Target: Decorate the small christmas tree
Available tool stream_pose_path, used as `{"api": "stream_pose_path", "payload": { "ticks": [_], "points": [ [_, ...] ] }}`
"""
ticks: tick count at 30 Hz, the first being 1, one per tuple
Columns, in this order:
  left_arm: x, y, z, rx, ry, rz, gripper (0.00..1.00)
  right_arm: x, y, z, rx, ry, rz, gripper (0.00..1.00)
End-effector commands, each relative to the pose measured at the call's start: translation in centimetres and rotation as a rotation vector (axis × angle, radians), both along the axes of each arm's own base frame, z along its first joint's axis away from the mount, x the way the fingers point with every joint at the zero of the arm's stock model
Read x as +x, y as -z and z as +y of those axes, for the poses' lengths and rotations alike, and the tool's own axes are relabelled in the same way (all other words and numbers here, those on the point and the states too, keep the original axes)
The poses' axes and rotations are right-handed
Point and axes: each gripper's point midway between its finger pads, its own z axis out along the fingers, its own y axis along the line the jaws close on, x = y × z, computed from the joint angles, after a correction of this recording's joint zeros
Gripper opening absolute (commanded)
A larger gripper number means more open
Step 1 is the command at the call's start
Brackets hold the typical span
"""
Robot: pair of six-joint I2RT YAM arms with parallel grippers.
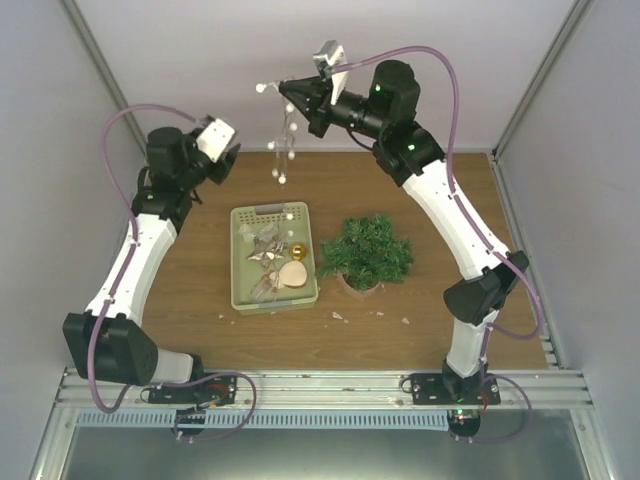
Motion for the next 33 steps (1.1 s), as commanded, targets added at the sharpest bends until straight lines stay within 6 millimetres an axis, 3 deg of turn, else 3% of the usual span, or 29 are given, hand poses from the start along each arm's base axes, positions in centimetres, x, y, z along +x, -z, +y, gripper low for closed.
{"api": "stream_pose_path", "payload": {
  "ticks": [1,6,9,12,16,22,27,33],
  "points": [
    [-1.4,6.8,-0.4,0.123,0.060,0.144,0.54,-0.9,-4.1,-1.3,0.066,0.009,-0.154,0.01],
    [-2.8,11.3,-1.3,0.181,0.128,0.266,0.55,1.8,-2.9,-2.0,0.045,0.058,-0.175,0.01],
    [-3.3,14.4,-1.4,0.243,0.144,0.351,0.61,4.2,-1.8,-3.1,0.054,0.079,-0.135,0.01],
    [-4.0,17.7,-1.5,0.283,0.160,0.455,0.68,5.3,-1.8,-3.4,0.079,0.064,-0.125,0.01],
    [-5.5,21.5,-1.7,0.364,0.176,0.573,0.69,4.7,-2.8,-3.0,0.097,0.007,-0.159,0.00],
    [-6.9,23.3,-1.6,0.425,0.189,0.625,0.72,3.2,-5.7,-4.2,0.139,0.050,-0.276,0.00],
    [-7.9,25.9,-1.5,0.456,0.201,0.709,0.71,3.5,-7.3,-5.7,0.196,0.157,-0.380,0.01],
    [-8.3,28.5,0.3,0.541,0.137,0.752,0.68,3.6,-10.1,-7.0,0.249,0.253,-0.507,0.00]
  ]
}}
